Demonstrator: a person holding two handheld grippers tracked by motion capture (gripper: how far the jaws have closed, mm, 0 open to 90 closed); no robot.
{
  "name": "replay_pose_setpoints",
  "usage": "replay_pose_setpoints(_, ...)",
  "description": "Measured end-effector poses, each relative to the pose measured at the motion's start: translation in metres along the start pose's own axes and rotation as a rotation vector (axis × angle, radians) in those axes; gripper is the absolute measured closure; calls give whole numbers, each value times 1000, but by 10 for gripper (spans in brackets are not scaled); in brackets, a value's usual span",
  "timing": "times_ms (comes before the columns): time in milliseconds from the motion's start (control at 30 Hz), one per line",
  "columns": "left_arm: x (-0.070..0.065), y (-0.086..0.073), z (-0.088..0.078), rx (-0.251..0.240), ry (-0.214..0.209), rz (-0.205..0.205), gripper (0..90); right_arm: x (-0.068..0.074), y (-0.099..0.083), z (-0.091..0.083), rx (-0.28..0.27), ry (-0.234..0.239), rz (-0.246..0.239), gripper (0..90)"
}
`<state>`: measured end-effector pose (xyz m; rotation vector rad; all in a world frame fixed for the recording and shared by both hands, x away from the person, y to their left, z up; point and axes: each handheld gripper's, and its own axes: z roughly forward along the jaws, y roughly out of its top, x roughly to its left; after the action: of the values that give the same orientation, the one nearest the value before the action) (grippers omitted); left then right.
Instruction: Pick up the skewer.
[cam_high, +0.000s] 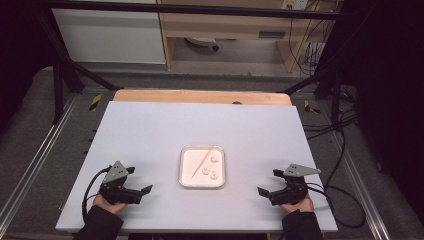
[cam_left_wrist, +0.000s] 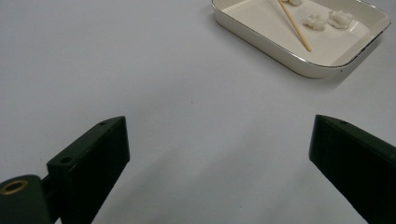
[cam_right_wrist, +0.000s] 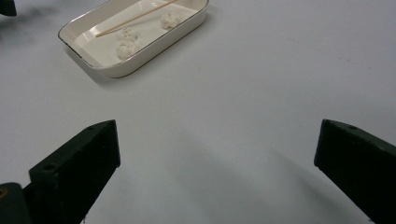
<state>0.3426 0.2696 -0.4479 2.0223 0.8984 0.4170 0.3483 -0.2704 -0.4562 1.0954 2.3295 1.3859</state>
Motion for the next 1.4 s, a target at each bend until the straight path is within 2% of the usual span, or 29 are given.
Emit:
replay_pose_setpoints(667,-9,10,6,20,-4,19,50,0,0,1,-1,-3,-6,10)
replay_pose_setpoints(933,-13,16,9,24,10,8,52,0,0,1,0,-7,-7,10)
replay_pose_setpoints(1167,-20,27,13,32,9,0,56,0,0,1,2,-10,-6,10)
replay_pose_setpoints(1400,-35,48,23,40,12,17,60,0,0,1,6,-13,-10,11)
